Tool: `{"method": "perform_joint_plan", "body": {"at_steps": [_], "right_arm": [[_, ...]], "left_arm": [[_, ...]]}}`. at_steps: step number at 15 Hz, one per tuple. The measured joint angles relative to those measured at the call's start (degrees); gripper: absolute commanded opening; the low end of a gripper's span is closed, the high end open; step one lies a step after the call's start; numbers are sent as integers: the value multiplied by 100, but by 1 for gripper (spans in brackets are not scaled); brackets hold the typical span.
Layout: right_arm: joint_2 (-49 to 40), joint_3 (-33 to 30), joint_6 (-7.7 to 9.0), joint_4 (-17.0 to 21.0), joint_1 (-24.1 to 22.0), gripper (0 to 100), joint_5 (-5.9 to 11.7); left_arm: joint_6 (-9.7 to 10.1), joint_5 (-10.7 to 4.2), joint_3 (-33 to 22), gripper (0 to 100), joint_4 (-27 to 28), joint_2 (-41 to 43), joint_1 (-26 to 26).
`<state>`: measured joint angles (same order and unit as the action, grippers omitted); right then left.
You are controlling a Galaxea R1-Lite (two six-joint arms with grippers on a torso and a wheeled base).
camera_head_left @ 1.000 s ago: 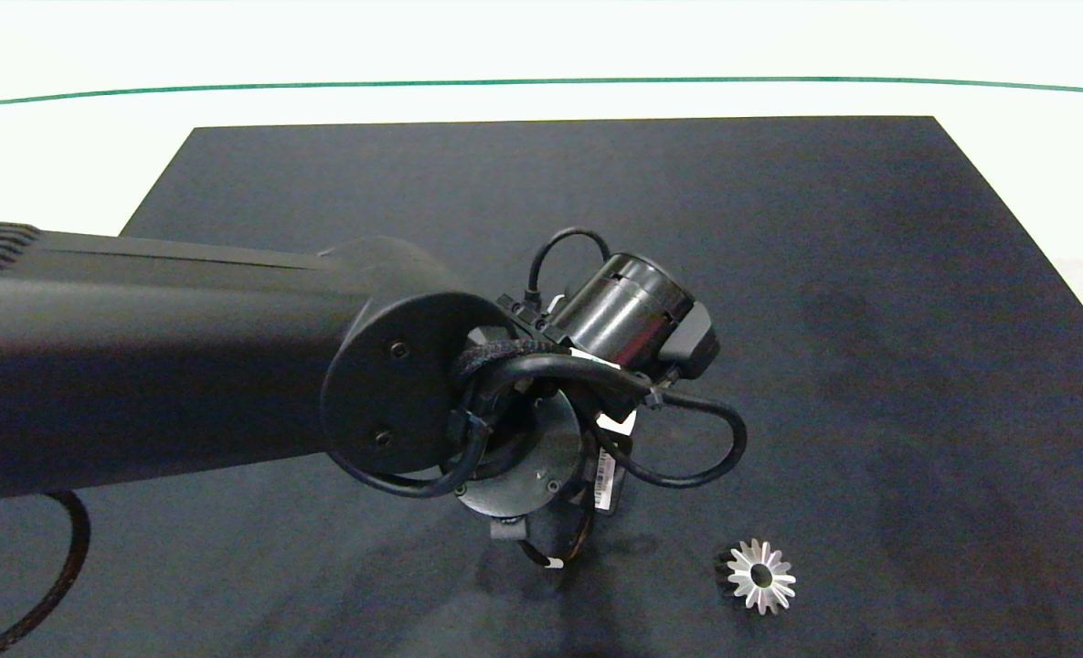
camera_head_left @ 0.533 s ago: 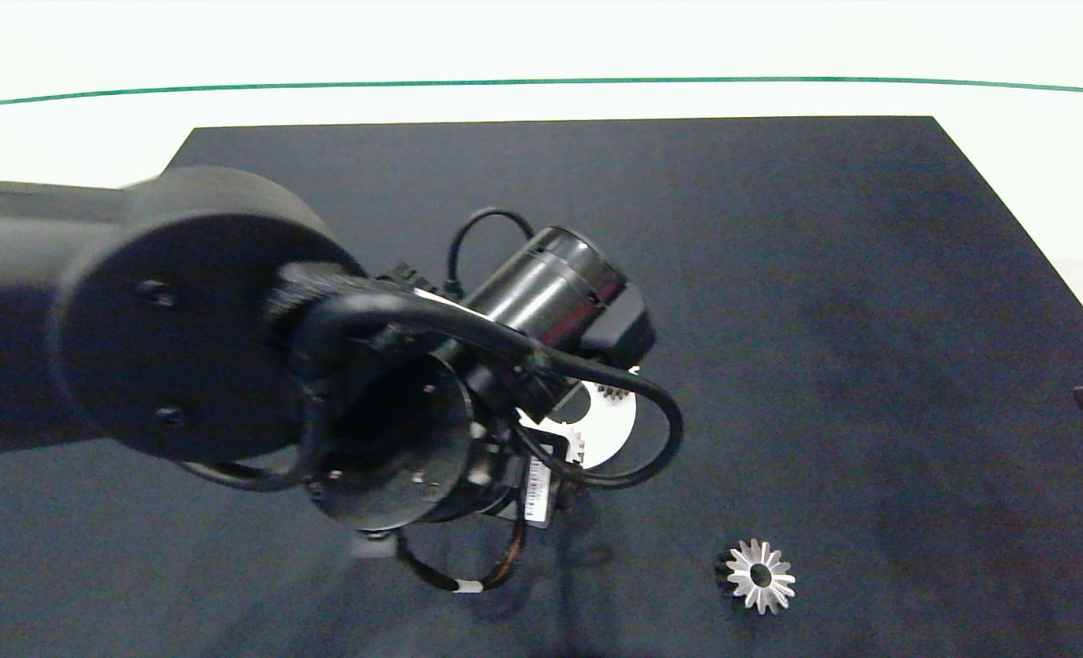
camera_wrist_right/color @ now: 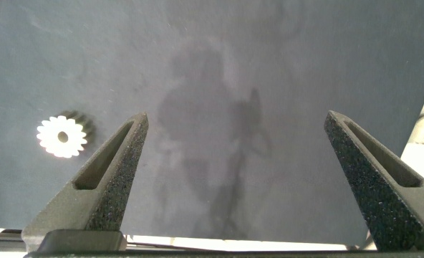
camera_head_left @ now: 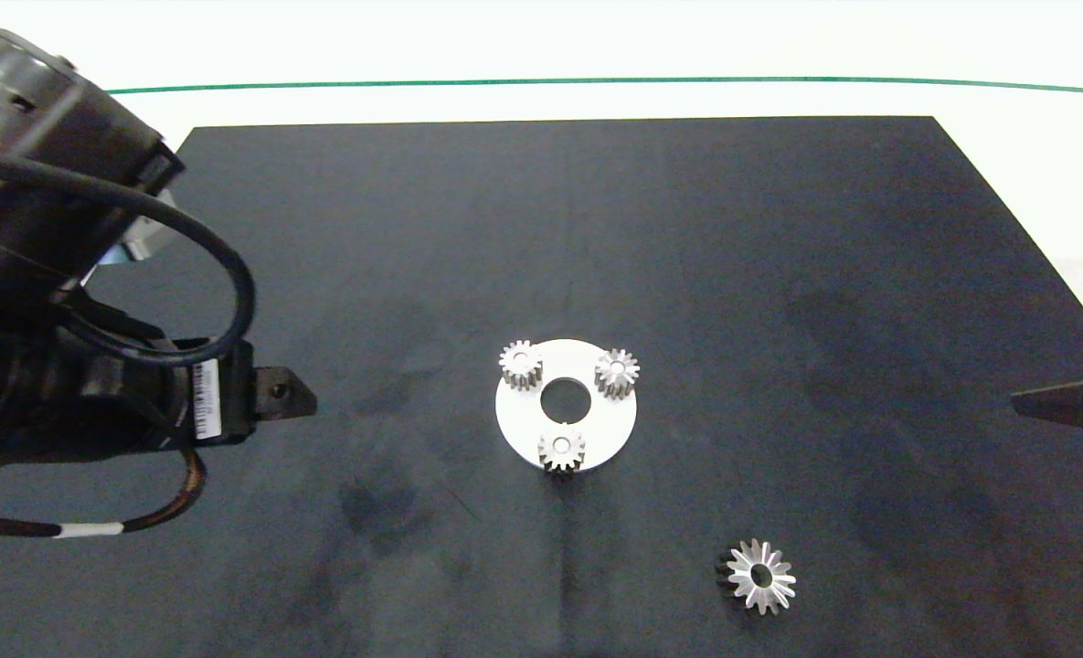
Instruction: Remove an incorrectly installed larger gear and replace it with the correct smaller gear
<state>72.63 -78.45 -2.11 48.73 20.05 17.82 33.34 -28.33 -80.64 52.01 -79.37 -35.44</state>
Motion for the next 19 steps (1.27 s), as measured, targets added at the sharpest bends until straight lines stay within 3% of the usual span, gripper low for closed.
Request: {"method": "perform_joint_plan", "body": {"at_steps": [3, 9, 10, 14, 19], "right_arm": [[135, 113, 2, -366, 6, 100, 15], [210, 332, 43, -630, 0, 100, 157], [223, 397, 43, -870, 6, 100, 190], [215, 668, 101, -1139, 20, 100, 391], [184, 775, 156, -1221, 15, 100, 393]], "left_arm": [[-223, 2, -15, 100, -16, 416, 88], [-523, 5, -34, 100, -22, 824, 61], [-538, 2, -37, 100, -20, 870, 61], [-562, 5, 5, 100, -11, 980, 49], [-558, 2, -1, 100, -77, 995, 61]]}}
